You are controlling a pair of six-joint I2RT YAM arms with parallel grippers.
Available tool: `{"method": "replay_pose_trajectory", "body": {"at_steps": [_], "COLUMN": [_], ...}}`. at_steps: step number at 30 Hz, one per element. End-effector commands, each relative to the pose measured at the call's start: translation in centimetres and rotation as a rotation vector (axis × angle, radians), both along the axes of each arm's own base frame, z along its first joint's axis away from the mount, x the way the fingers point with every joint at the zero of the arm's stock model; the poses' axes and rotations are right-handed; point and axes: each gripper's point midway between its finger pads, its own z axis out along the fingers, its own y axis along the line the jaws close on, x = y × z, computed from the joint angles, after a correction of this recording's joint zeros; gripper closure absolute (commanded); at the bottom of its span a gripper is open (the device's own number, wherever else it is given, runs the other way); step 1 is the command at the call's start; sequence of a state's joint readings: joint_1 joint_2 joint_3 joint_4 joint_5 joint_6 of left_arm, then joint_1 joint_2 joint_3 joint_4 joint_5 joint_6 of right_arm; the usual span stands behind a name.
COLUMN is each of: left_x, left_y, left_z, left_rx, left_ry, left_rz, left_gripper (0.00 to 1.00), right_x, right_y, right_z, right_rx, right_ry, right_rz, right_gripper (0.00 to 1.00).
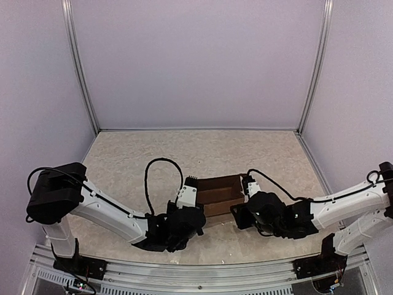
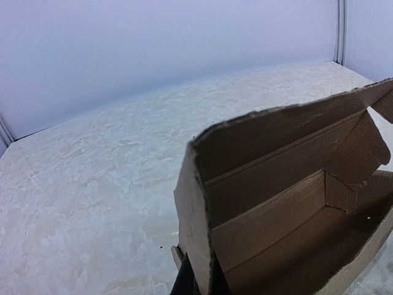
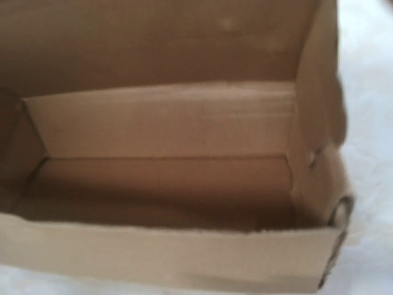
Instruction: Fold the paper box
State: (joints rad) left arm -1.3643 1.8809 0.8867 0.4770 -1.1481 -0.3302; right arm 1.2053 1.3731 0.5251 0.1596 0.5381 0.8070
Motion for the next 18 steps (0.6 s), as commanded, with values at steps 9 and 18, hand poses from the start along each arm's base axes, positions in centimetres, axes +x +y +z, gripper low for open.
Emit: {"method": "replay_pose_trajectory", "body": {"at_steps": [9, 18], "left_x": [0.3, -1.4], "left_y": [-0.2, -1.1], "left_z": [-1.9, -2.5], "left_rx": [-0.042, -0.046], "left_ry": [-0.106, -0.199], "left_rz": [-0.079, -0.17], "left_gripper": [1.0, 1.0], "right_x": [0.6, 4.7], "right_y": [-4.1, -0.3], "right_z": [8.8, 14.0], "right_rx": [-0.047, -0.097], "right_ry": [-0.224, -0.307], "right_rz": [0.018, 0.119], "right_gripper": [0.64, 0.72]}}
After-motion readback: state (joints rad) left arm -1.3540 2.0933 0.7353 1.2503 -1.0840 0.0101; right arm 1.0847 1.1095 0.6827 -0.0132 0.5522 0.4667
